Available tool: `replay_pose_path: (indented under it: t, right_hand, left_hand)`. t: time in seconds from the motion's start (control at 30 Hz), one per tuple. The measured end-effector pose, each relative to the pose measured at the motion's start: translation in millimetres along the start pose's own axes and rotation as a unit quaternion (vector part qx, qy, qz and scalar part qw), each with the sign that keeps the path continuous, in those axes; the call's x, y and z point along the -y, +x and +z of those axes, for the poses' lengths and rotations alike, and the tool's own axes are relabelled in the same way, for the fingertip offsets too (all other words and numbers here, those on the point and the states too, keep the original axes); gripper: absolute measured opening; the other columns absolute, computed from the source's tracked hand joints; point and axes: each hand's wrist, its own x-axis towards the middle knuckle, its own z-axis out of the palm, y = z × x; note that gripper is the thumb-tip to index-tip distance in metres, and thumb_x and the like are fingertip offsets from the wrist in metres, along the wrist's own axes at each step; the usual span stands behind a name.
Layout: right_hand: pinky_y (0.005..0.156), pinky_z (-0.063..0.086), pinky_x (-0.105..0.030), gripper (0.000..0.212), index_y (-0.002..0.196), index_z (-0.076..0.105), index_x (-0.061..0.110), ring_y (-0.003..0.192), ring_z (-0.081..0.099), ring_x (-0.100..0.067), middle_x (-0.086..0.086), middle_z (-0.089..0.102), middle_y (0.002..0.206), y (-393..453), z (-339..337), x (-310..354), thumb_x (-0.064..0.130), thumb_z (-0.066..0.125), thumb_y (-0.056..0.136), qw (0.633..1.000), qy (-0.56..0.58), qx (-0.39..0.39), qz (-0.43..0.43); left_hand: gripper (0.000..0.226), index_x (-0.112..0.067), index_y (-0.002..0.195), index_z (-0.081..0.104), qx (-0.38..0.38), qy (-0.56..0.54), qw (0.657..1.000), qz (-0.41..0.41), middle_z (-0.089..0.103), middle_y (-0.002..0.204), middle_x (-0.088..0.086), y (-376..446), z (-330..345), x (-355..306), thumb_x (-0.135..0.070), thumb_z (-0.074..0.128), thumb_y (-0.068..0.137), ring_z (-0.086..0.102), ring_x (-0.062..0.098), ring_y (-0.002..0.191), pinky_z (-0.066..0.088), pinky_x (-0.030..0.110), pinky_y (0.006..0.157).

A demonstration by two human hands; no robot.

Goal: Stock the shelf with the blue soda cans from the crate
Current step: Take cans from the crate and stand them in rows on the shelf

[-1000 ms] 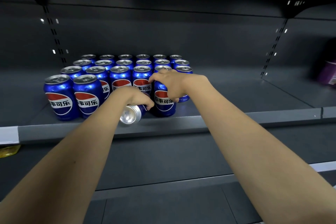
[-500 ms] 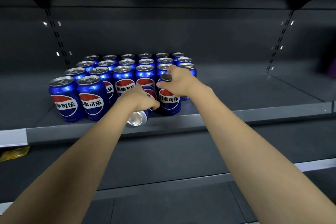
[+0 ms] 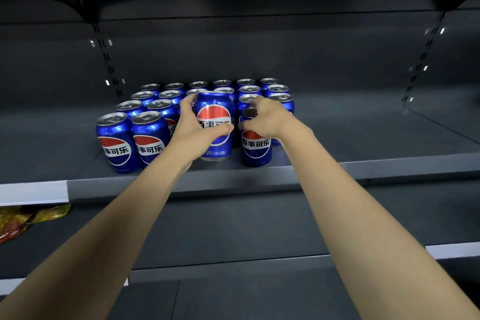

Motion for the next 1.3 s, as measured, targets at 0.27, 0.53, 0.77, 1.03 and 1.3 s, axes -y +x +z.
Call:
replay_pose_path:
  t: [0.27,0.53,0.77,1.03,1.3]
  right_hand:
    - [0.098,0.039,-0.030,0.067,0.144,0.033,0.015,0.127,0.045,-0.025,-0.009,0.036,0.146,0.6,3.1,-0.9,0.029,0.067,0.087,1.000,0.020,0.010,-0.002]
    - [0.100,0.039,-0.032,0.065,0.142,0.033,0.014,0.126,0.044,-0.026,-0.010,0.035,0.144,-0.2,3.6,-3.2,0.029,0.066,0.088,1.000,0.026,0.011,-0.006]
    - [0.107,0.036,-0.036,0.063,0.143,0.032,0.021,0.128,0.041,-0.029,-0.007,0.035,0.141,-4.6,13.5,-5.2,0.027,0.065,0.089,0.998,0.063,-0.014,-0.023]
    - [0.103,0.026,-0.022,0.071,0.150,0.023,0.028,0.139,0.028,-0.017,-0.002,0.023,0.154,-13.5,17.9,-25.7,0.036,0.062,0.090,0.991,0.115,-0.021,-0.069]
    - [0.104,0.040,-0.040,0.089,0.147,0.015,0.032,0.126,0.044,-0.022,-0.002,0.040,0.143,-22.7,60.7,-40.2,0.017,0.072,0.080,0.970,0.196,-0.115,-0.081]
  left_hand:
    - [0.082,-0.031,0.130,0.026,-0.025,-0.022,0.999,0.025,0.049,0.119,-0.004,3.6,8.9,17.4,-0.004,0.077,0.072,0.055,0.003,0.095,0.046,0.016,0.073]
    - [0.085,-0.026,0.137,0.021,-0.028,0.007,1.000,0.009,0.048,0.120,-0.005,0.6,8.2,41.6,-0.001,0.073,0.075,0.052,-0.005,0.089,0.042,0.009,0.068]
    - [0.091,-0.024,0.144,0.017,-0.024,0.083,0.996,0.027,0.049,0.130,-0.002,-0.3,7.6,45.7,-0.013,0.076,0.076,0.052,0.012,0.112,0.041,0.019,0.087]
    - [0.067,-0.013,0.139,0.037,-0.222,0.357,0.890,0.176,0.045,0.139,0.006,-14.8,13.1,34.6,-0.048,0.058,0.086,0.030,0.026,0.132,0.025,0.039,0.105]
    - [0.052,-0.021,0.139,0.043,-0.026,0.493,0.833,0.250,0.043,0.144,-0.006,5.6,-2.7,23.0,-0.045,0.049,0.093,0.027,0.019,0.135,0.017,0.035,0.108]
